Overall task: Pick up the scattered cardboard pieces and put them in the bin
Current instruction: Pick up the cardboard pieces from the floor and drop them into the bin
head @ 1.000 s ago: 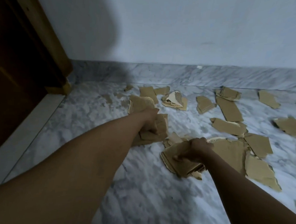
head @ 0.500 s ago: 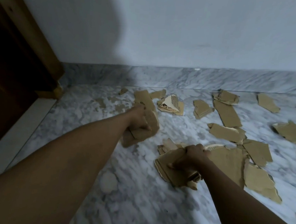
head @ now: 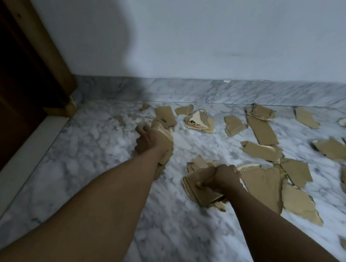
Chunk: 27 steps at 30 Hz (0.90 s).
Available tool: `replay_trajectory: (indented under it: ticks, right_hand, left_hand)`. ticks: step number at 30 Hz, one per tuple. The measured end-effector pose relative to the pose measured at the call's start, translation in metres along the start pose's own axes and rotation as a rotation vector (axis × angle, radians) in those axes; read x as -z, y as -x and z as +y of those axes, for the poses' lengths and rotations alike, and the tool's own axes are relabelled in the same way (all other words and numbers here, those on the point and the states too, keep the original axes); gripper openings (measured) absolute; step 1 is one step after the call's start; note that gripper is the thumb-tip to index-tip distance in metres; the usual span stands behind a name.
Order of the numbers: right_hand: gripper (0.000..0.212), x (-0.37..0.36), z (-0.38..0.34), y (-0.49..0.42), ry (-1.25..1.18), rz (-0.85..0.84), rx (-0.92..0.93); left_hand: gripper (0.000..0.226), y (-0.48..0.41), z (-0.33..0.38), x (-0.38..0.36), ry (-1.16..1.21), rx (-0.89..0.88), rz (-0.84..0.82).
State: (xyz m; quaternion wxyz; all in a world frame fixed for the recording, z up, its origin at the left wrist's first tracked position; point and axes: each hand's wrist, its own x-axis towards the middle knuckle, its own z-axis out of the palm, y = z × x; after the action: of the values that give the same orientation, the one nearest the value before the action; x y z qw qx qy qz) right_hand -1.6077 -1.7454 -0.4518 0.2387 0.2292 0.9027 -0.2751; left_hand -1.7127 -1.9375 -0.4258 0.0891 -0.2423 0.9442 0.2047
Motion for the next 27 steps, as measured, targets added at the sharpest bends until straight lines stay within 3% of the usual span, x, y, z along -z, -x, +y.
replay_trajectory:
  ticks: [2, 5, 10, 15, 19, 23, 27]
  right_hand:
    - [0.076, -0.005, -0.001, 0.008, -0.044, -0.001, -0.014]
    - [0.068, -0.017, -0.001, 0.031, -0.103, 0.005, -0.022]
    - [0.064, -0.048, 0.003, 0.112, -0.041, 0.022, -0.044]
    - [0.028, -0.059, 0.018, 0.18, -0.028, 0.021, 0.057]
    - [0.032, 0.005, 0.034, 0.204, 0.03, 0.153, 0.15]
    - [0.029, 0.133, 0.054, 0.249, 0.15, 0.329, 0.248]
    - [0.024, 0.251, 0.091, 0.328, 0.072, 0.443, 0.235]
  left_hand:
    - [0.082, 0.025, -0.011, 0.002, 0.079, -0.001, 0.063]
    - [0.068, 0.054, -0.036, 0.007, 0.172, 0.066, -0.007]
    - [0.066, 0.111, -0.105, -0.001, 0.184, 0.159, -0.036]
    - [0.055, 0.183, -0.135, 0.009, 0.201, 0.126, -0.127]
    - [0.065, 0.23, -0.09, 0.042, 0.29, -0.09, -0.203]
    - [0.076, 0.282, 0.005, 0.085, 0.515, -0.335, -0.28]
    - [0.067, 0.362, 0.097, 0.122, 0.74, -0.524, -0.421]
